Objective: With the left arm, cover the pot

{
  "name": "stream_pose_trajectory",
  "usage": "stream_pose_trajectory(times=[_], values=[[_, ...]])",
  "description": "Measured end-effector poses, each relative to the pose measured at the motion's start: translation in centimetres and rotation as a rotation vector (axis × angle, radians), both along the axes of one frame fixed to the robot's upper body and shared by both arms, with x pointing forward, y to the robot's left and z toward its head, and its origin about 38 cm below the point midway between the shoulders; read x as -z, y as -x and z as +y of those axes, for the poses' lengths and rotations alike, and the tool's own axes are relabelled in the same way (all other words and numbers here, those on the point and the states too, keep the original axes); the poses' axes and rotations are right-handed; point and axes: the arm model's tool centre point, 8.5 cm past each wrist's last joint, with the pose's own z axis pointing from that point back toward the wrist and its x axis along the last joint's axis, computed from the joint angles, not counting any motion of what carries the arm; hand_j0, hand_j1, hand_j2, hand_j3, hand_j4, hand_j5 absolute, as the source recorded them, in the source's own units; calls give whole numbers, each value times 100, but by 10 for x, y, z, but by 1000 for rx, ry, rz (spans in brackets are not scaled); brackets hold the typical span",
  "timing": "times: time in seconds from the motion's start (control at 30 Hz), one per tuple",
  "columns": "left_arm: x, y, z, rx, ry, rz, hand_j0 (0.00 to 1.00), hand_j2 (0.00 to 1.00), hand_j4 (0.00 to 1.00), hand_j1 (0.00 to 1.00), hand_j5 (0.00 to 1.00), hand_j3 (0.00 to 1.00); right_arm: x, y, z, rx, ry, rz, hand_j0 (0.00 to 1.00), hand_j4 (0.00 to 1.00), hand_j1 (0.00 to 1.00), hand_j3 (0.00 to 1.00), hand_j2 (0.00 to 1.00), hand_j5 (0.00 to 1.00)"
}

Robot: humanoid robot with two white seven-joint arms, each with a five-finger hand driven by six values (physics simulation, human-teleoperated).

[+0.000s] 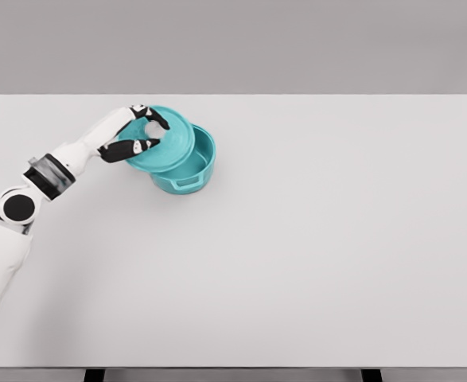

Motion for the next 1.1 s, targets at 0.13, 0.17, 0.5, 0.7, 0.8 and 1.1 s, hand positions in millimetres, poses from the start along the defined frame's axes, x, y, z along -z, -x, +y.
stream_pose_trajectory(times=[0.13,0.17,0.5,0.7,0.8,1.1], values=[[2,0,-5,7,6,3,49,49,49,49,49,49,0,0,0,0,0,0,100,100,100,100,100,100],[0,-1,-7,10,7,0,49,49,49,49,49,49,0,0,0,0,0,0,100,100,100,100,100,100],[4,-2,-19,31,8,9,49,49,49,49,49,49,0,0,0,0,0,0,100,100,100,100,100,100],[6,-2,-27,40,14,16,49,49,49,49,49,49,0,-1,0,0,0,-1,100,100,100,100,100,100],[5,-3,-30,43,12,14,49,49,49,49,49,49,0,0,0,0,0,0,100,100,100,100,100,100],[7,-3,-32,43,8,18,49,49,49,49,49,49,0,0,0,0,0,0,100,100,100,100,100,100]])
